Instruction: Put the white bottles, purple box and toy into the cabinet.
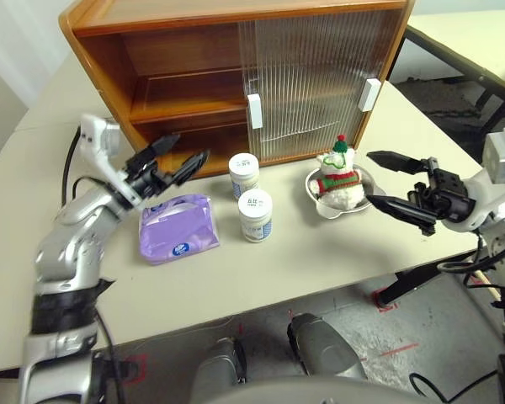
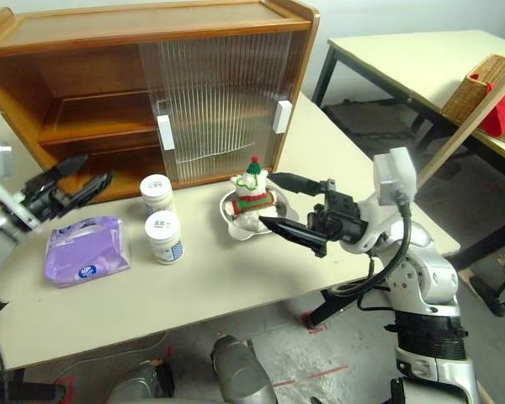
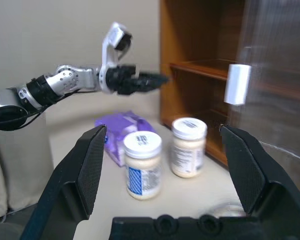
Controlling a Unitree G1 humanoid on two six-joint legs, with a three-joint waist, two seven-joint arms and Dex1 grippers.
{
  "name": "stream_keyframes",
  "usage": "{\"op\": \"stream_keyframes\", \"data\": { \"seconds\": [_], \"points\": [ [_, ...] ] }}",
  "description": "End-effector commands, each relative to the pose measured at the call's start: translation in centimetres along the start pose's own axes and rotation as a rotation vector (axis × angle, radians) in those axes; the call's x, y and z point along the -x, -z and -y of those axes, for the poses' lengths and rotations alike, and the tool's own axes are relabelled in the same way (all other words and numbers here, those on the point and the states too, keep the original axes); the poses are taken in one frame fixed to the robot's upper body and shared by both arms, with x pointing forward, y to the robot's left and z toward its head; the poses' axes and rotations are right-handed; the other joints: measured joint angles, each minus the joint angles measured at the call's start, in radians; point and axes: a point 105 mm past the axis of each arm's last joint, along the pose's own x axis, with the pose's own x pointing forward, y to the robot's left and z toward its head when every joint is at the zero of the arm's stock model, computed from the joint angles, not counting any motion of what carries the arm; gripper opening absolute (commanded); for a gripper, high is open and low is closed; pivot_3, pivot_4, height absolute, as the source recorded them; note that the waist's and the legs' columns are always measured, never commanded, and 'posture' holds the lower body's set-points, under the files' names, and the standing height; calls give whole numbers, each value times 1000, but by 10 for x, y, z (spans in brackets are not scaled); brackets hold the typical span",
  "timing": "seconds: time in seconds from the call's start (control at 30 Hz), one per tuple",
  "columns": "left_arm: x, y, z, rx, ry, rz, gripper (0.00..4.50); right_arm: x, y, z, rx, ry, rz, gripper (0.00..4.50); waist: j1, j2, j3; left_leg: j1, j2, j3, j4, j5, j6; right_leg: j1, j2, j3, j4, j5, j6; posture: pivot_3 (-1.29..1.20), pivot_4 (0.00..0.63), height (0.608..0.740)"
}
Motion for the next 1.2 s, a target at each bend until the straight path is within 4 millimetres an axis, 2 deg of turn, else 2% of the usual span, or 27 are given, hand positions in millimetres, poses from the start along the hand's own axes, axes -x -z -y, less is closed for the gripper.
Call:
{"op": "stream_keyframes", "data": {
  "seconds": [0.03,0.2,0.3,0.53,0.63,0.7,0.83,0.93,1.17,1.2],
  "points": [
    [27,0,-9,68,-74,-101,4479,-7,9,4,-5,14,-19,4500,2,0,-1,0,0,-1,0,-3,-5,-2,-1,0,0,0,-2,-316,71,740],
    [68,-3,-20,108,-178,-187,4479,-13,11,4,-2,28,-4,4500,9,2,-2,1,1,-1,-3,-6,-13,-5,-2,0,0,1,-9,-305,70,740],
    [90,12,-16,196,-221,-290,4479,-10,11,5,5,40,-11,4500,8,0,-6,1,1,0,-9,-4,-17,-8,-3,1,0,1,-11,-299,71,740],
    [98,68,-3,315,-203,-516,4479,-10,13,5,4,14,-28,4500,26,2,-9,1,7,1,-19,-1,-23,-13,-1,0,1,0,-15,-297,70,740],
    [99,88,-7,317,-235,-583,4479,-7,13,6,10,19,-26,4500,26,4,-11,1,8,1,-21,0,-24,-15,0,-1,1,1,-16,-302,69,740],
    [95,94,-14,323,-271,-570,4479,-5,15,5,9,23,-26,4500,26,5,-13,2,9,1,-23,1,-25,-15,0,-1,1,2,-17,-308,67,740],
    [88,100,-27,343,-325,-525,3589,-2,20,2,1,34,-26,4500,27,2,-16,5,9,1,-25,6,-19,-14,0,-1,2,2,-17,-313,67,740],
    [86,103,-29,351,-325,-505,2534,-2,21,0,2,39,-24,4500,21,3,-20,6,9,1,-26,6,-17,-12,1,0,2,2,-17,-334,65,740],
    [78,79,-33,393,-314,-353,205,2,21,1,8,53,-22,4500,11,0,-26,8,9,2,-28,2,-25,-11,1,0,2,2,-18,-337,62,740],
    [77,74,-33,398,-309,-327,6,2,22,1,8,53,-23,4500,10,0,-26,9,9,2,-28,2,-25,-11,1,0,2,2,-17,-337,62,740]
  ]
}}
